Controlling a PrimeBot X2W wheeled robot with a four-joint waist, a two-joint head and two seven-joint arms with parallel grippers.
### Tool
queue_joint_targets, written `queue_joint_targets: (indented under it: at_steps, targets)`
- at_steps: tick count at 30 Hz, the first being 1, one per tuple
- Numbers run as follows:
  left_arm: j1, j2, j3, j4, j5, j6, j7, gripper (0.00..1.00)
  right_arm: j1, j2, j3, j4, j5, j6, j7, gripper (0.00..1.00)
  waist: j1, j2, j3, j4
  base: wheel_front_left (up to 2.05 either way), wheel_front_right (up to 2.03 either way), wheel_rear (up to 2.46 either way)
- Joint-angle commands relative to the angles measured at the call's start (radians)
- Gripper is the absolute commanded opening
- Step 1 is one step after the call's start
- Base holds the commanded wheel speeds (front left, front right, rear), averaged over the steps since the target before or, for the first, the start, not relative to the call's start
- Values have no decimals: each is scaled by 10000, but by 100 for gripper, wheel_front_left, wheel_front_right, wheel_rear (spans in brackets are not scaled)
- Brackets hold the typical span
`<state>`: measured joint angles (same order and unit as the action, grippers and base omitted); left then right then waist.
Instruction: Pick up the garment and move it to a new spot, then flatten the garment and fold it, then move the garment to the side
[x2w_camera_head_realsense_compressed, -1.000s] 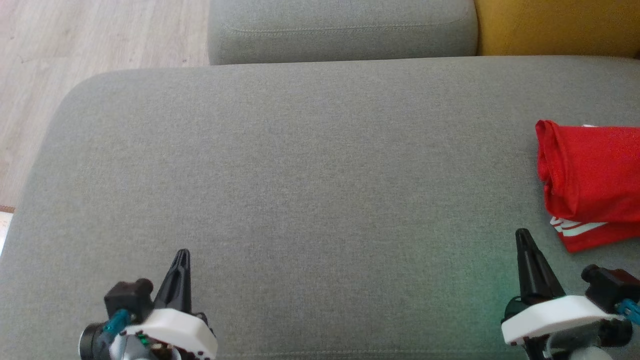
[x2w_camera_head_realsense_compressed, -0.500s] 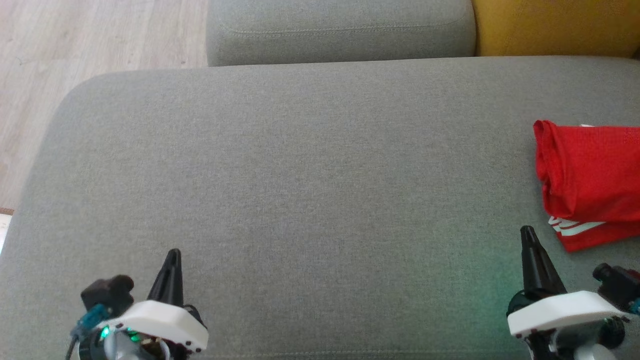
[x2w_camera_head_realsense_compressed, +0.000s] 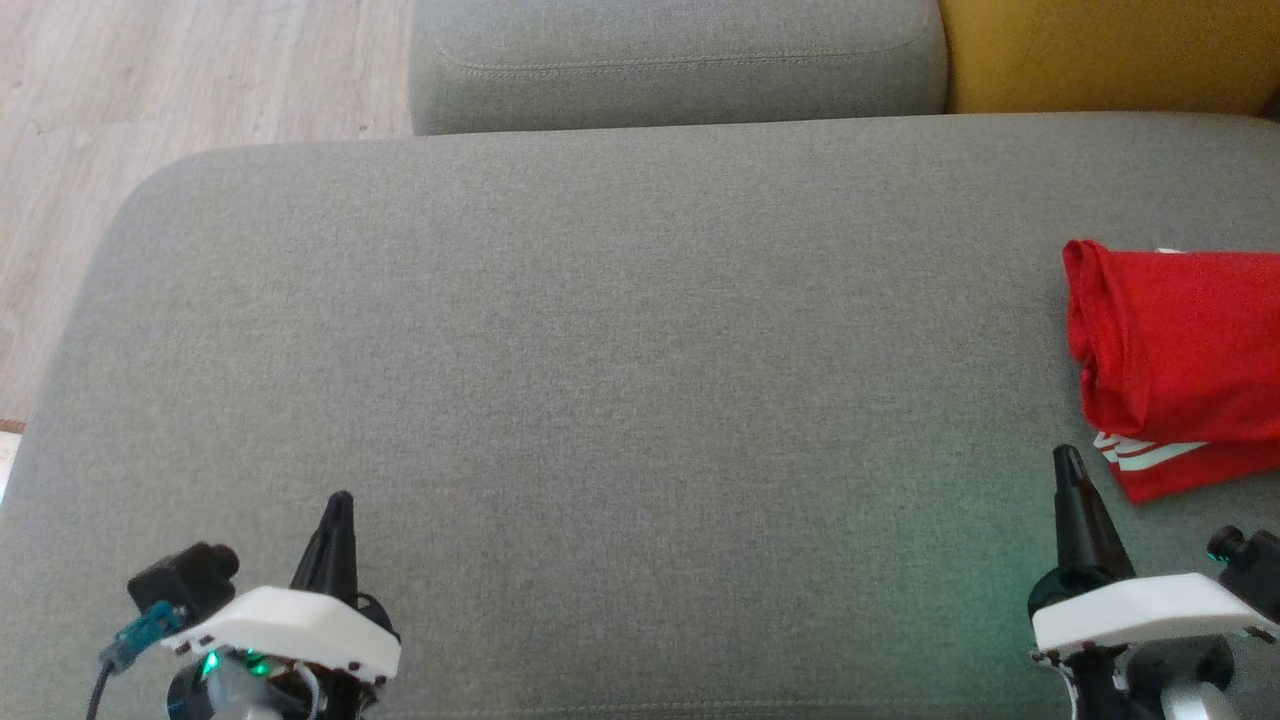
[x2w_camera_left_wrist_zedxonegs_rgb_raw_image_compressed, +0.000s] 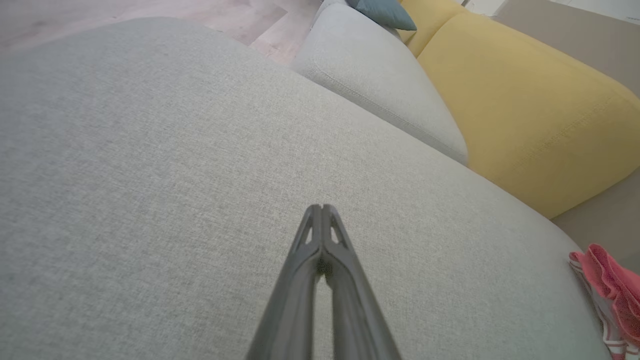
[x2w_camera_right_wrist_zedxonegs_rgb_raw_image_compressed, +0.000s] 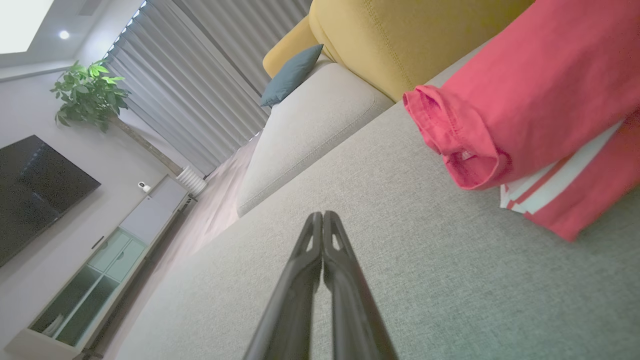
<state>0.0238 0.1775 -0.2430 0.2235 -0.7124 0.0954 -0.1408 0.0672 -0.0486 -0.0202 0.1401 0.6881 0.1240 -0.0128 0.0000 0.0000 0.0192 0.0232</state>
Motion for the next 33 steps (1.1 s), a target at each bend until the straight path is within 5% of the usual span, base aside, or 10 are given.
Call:
queue_joint_targets:
  at_steps: [1,33]
  targets:
    - [-558,17,338,-273,-322,-94,72,0,-515,-200,-7,-252,366,25,27,0,0,0,-3,-5,0,0,0]
    - [-848,-371,1458,-89,-3971,-970,921,0,-999,-253,-205,262,4088,42,383,0,0,0,-67,-97,0,0,0]
